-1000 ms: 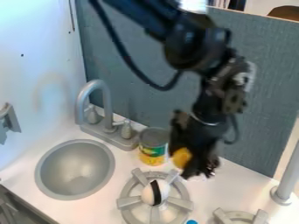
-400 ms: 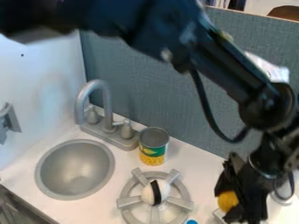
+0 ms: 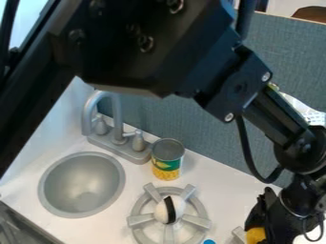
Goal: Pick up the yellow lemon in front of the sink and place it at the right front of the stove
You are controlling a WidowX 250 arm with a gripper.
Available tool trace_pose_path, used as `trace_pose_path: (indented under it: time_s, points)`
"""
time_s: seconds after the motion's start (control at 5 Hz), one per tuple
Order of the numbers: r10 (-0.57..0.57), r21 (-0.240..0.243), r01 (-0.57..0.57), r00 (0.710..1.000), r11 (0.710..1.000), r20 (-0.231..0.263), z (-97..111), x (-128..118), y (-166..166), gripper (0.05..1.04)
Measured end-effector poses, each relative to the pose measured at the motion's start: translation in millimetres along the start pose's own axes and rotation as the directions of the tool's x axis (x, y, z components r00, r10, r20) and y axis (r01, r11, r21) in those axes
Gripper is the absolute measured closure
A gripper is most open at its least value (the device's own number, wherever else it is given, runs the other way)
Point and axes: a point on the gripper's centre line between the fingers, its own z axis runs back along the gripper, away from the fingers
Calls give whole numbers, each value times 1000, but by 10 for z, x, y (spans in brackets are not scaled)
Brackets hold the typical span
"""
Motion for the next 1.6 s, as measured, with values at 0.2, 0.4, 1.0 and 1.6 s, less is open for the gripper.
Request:
trace_pose_path:
  time_s: [0.2,0.4,1.0,1.6]
  points:
    - [-107,-20,108,994,994,26,-1,33,-26,366]
    - [-141,-50,144,988,988,64,-6,60,-35,366]
    - [-218,-88,221,975,971,51,-341,145,-60,367]
    - [-240,-93,248,967,964,88,-338,260,-100,367]
